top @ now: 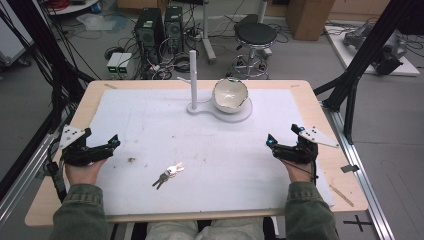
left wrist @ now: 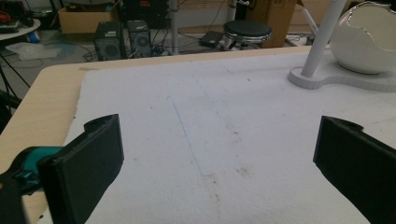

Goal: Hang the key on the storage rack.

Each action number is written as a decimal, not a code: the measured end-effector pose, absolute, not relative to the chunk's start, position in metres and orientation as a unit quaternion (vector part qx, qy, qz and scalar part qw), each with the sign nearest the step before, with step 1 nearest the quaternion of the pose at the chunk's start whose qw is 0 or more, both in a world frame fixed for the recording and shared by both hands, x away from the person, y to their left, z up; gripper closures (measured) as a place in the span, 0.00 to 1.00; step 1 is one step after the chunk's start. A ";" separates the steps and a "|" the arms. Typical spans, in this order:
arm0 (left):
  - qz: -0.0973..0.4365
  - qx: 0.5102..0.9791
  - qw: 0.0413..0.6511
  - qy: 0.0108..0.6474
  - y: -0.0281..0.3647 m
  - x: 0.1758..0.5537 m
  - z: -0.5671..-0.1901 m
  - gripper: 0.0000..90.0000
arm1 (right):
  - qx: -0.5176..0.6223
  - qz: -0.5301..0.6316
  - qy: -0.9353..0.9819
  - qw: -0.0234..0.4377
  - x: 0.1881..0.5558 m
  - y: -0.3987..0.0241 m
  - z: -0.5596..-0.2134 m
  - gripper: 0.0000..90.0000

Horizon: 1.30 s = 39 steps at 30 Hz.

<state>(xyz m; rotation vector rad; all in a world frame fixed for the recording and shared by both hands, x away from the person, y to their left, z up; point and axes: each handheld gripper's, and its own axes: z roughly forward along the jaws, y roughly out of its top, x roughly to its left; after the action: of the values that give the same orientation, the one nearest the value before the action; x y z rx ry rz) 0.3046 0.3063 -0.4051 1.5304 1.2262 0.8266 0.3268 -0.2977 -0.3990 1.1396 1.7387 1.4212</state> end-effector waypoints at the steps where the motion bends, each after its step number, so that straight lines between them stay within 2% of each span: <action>1: 0.339 0.630 0.485 0.504 0.306 0.305 -0.405 0.02 | 0.433 0.537 0.657 0.305 0.327 -0.298 -0.399 0.01; 28: 0.298 0.648 0.497 0.494 0.296 0.309 -0.404 0.02 | 0.435 0.529 0.669 0.289 0.330 -0.295 -0.402 0.01; 39: 0.285 0.679 0.490 0.466 0.277 0.311 -0.398 0.02 | 0.440 0.534 0.660 0.293 0.329 -0.298 -0.400 0.01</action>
<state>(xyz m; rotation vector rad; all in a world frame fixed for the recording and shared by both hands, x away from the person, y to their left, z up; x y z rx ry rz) 0.3113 0.2771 -0.3975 1.6502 1.1321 0.6921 0.3291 -0.2983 -0.4005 1.1726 1.7580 1.4227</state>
